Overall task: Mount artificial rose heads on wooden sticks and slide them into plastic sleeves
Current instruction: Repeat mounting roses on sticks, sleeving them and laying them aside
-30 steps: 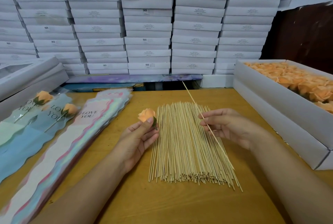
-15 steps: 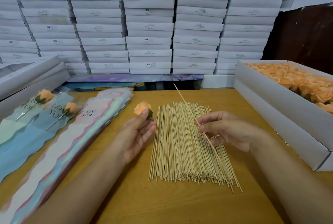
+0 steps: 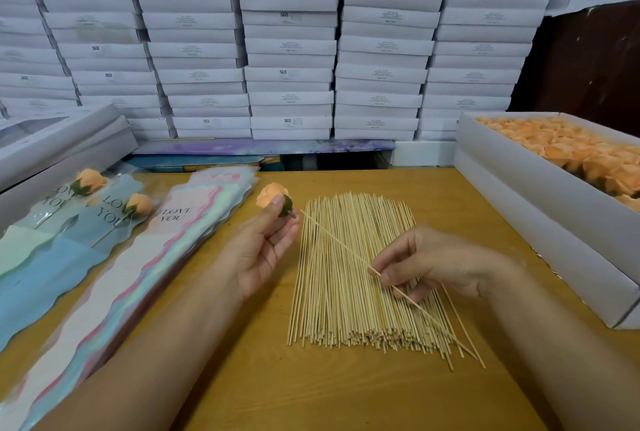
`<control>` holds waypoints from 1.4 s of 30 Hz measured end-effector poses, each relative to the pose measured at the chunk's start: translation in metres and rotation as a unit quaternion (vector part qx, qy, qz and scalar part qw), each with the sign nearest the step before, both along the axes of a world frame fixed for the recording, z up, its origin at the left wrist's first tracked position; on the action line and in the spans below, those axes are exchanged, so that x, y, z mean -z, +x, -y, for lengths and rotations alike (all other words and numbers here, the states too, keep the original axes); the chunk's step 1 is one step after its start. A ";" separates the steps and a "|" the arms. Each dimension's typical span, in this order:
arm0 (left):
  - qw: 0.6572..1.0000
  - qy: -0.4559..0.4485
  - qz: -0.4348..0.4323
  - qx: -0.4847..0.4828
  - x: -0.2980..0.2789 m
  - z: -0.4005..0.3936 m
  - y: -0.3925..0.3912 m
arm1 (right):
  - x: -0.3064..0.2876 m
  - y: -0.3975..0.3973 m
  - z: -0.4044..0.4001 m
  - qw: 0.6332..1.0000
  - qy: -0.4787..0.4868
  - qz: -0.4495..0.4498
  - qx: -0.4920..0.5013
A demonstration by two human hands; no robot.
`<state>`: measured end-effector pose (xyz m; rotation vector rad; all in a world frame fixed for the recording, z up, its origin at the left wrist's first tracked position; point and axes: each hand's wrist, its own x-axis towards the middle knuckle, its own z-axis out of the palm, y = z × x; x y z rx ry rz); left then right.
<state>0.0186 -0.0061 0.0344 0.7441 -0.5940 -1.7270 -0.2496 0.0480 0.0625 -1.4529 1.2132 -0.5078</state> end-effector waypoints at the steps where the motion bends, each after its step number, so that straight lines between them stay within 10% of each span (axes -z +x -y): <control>1: 1.000 0.001 -0.001 -0.003 0.000 0.000 0.000 | 0.000 0.001 0.000 1.000 0.002 -0.005 -0.001; 42: 0.999 0.010 -0.024 -0.023 0.002 -0.001 0.001 | 0.001 0.003 -0.001 1.000 -0.004 -0.024 -0.017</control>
